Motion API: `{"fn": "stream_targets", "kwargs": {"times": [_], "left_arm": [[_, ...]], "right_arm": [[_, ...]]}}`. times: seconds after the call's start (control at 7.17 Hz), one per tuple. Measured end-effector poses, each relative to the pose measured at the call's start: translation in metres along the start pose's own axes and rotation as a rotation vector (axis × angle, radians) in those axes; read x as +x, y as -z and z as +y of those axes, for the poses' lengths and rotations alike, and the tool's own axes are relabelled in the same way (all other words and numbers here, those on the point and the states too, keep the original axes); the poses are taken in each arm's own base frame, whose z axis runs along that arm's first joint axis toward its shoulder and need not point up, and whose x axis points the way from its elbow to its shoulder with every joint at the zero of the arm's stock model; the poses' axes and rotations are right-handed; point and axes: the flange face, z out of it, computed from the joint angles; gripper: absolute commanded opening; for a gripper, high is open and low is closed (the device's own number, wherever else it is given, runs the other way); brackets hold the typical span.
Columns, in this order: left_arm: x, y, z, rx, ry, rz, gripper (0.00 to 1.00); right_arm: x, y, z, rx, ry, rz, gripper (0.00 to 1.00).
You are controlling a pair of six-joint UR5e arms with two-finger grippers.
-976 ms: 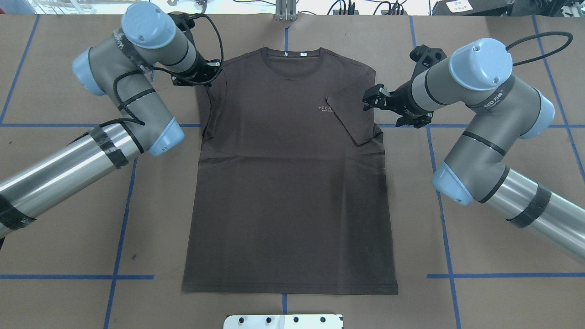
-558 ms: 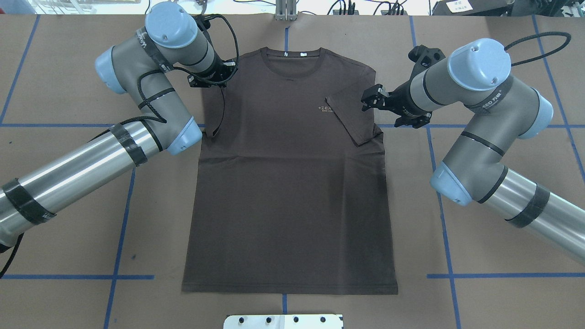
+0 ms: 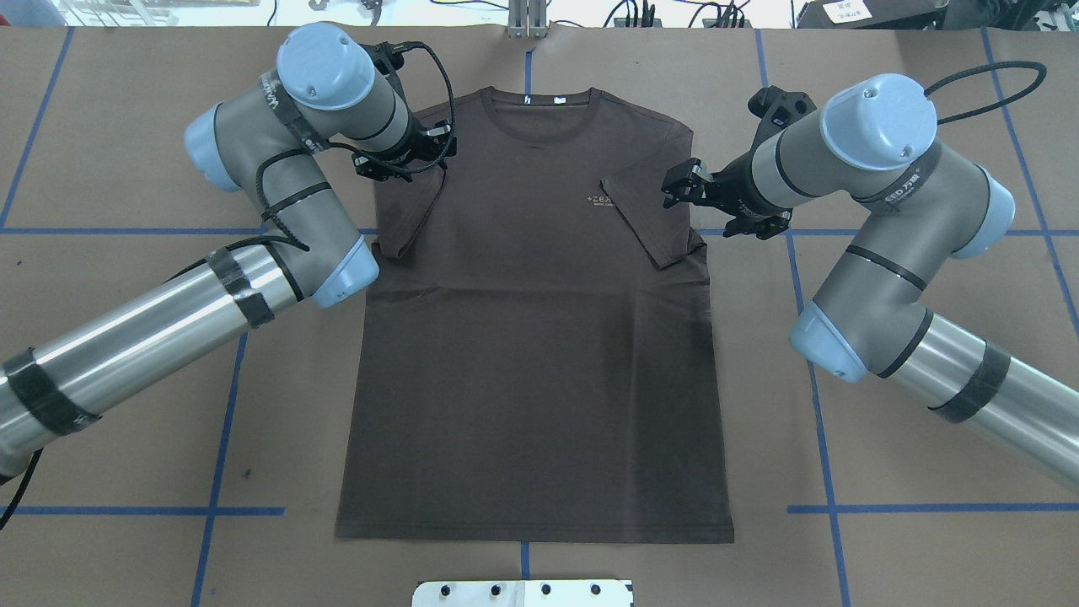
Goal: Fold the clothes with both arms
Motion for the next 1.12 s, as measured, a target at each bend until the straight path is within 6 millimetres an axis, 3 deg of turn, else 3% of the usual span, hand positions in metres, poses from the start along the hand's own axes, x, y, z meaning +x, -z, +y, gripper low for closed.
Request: {"fn": "stream_targets", "kwargs": {"times": [0.14, 0.28, 0.56, 0.84, 0.98, 1.12], "left_arm": [[-0.013, 0.021, 0.027, -0.01, -0.002, 0.046, 0.8], [-0.024, 0.043, 0.053, -0.022, 0.001, 0.087, 0.79], [-0.044, 0.074, 0.099, -0.075, 0.003, 0.128, 0.75], [-0.047, 0.086, 0.115, -0.125, 0.015, 0.116, 0.76], [-0.045, 0.089, 0.119, -0.133, 0.034, 0.116, 0.76], [-0.044, 0.089, 0.123, -0.138, 0.046, 0.114, 0.76]], "right_arm": [[-0.005, 0.0, 0.015, -0.011, 0.002, -0.008, 1.0], [-0.007, 0.0, 0.042, -0.026, -0.024, -0.015, 0.89], [0.005, -0.004, 0.122, -0.063, -0.124, 0.022, 0.81], [0.003, 0.003, 0.211, -0.048, -0.122, 0.125, 0.82], [0.01, 0.004, 0.254, -0.019, -0.098, 0.17, 0.76], [0.023, 0.003, 0.284, 0.003, -0.109, 0.201, 0.65]]}}
